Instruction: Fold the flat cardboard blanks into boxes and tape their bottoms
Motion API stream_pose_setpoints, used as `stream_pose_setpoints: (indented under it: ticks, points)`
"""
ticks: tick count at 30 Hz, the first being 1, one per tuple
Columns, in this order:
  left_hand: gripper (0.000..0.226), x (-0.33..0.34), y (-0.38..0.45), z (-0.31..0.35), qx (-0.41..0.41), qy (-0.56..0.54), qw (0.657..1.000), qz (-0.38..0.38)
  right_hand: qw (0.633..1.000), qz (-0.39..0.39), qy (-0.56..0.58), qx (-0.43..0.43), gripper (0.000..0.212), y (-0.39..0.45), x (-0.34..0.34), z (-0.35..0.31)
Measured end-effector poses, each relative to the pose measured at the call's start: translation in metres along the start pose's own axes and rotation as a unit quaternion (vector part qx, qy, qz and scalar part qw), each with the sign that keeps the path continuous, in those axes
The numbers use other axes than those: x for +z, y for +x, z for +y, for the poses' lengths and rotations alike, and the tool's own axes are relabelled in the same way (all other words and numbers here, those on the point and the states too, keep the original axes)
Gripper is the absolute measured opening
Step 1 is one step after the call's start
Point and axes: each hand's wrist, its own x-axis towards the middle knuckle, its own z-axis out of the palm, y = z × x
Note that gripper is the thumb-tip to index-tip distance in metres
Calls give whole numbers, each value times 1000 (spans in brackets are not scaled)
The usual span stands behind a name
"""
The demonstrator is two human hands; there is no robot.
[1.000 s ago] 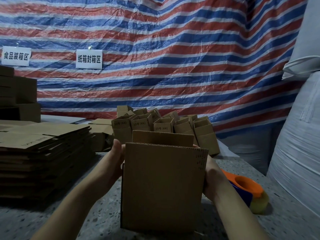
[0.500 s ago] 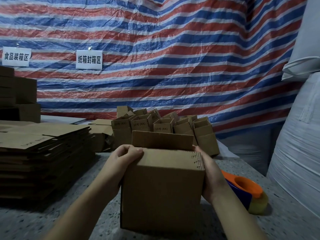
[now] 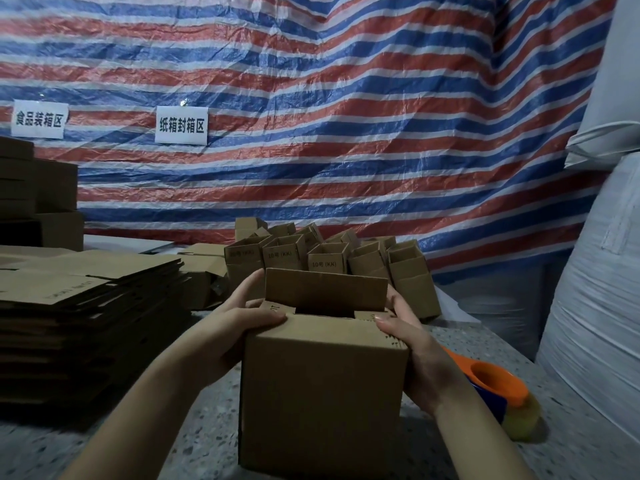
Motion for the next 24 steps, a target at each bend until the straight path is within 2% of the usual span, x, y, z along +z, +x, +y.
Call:
stream_pose_setpoints:
  ticks: [3,7,10,12,17,20,22,24]
  points:
    - [67,0,1,-3,27,-18,999,-15,1000,-14,5,-7,86,0,-2,-2]
    - [55,-1,-2,-11,53,-25,998,-1,999,-7,46,-6,53,-2,-2,-1]
    - [33,-1,-2,-12,38,-31,999,18,998,19,60,-3,32,-2,-1,2]
    - [28,-1,-1,-13,17,-27,999,27,997,34,72,-5,21,-1,-1,4]
    - [29,0,-4,-14,-4,10,999,50,997,54,56,-6,25,0,2,5]
    - [42,3,-7,-7,-15,46,997,55,997,69,40,-12,29,0,5,5]
    - [40,4,-9,3,-16,130,990,58,997,73,36,-12,30,0,6,5]
    - [29,8,-10,16,-11,264,962,69,997,73,32,-12,30,-1,7,4]
